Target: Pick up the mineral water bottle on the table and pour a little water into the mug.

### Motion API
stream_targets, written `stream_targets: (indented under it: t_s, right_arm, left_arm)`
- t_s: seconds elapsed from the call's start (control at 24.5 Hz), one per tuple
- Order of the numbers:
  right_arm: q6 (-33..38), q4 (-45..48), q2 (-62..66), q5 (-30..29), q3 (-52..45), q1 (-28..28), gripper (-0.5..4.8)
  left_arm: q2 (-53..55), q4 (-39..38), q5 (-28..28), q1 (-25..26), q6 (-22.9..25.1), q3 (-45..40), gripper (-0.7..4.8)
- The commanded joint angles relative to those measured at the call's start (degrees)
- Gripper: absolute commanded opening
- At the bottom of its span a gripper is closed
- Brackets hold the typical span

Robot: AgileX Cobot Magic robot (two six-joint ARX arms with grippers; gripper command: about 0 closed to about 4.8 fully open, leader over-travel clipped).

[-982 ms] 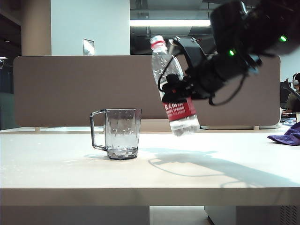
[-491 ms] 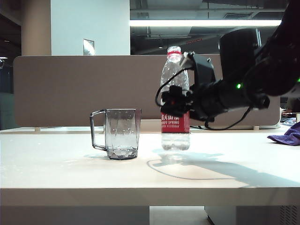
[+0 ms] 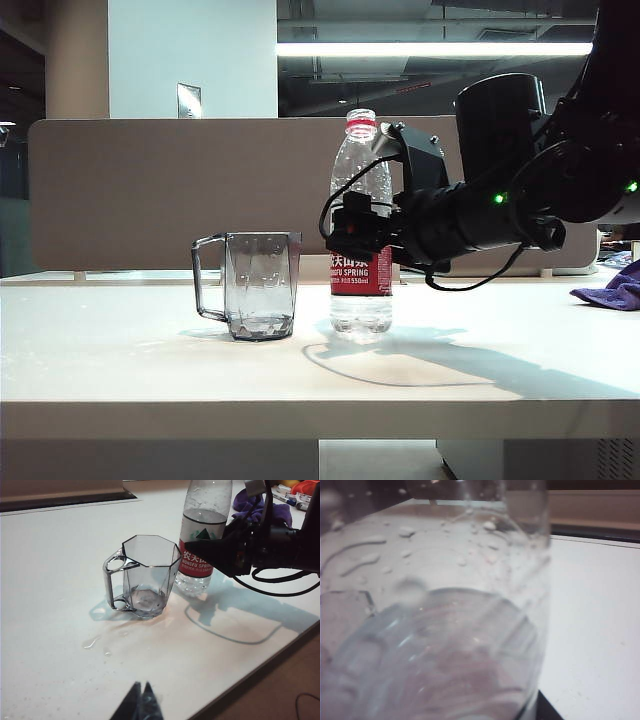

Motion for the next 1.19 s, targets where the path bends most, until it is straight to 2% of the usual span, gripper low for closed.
stream_targets:
  t_s: [0.04,0.2,0.7,0.98,1.02,1.06,1.19]
  right_arm:
    - [-0.22,1.25,-0.13,-0.02,0.15,0.11,4.28]
    - [-0.20,1.14,-0.15,-0.04,0.09,0.13,4.79]
    - [-0.20,1.33,-6.14,-0.02,-6.84,0.20,4.79]
    - [0.70,0.72,-16.48,0.02,-16.02,0.57,4.79]
    - [0.68,0.37,-20.46,1.40,-19.10,0.92,4.79]
    - [0.68,0.09,-22.64,1.46,-20.68,0.92,4.15]
    - [0.66,-2.80,-30.51,1.46,-25.70,0.92,1.71]
  left_arm:
    - [-0.04,0.76,0.02,0.00,0.20,0.15,-0.05]
    - [-0.04,0.76,0.02,0.00,0.20,0.15,-0.05]
    - [-0.04,0.76,0.02,0.00,0.20,0.15,-0.05]
    - [-0.04,0.76,0.02,0.00,0.20,0.15,-0.05]
    - [-0.09,0.76,0.02,0.00,0.20,0.15,-0.05]
    - [-0.09,0.76,0.00,0.00,0.22,0.15,-0.05]
    - [-0.07,0.72,0.00,-0.02,0.20,0.15,-0.05]
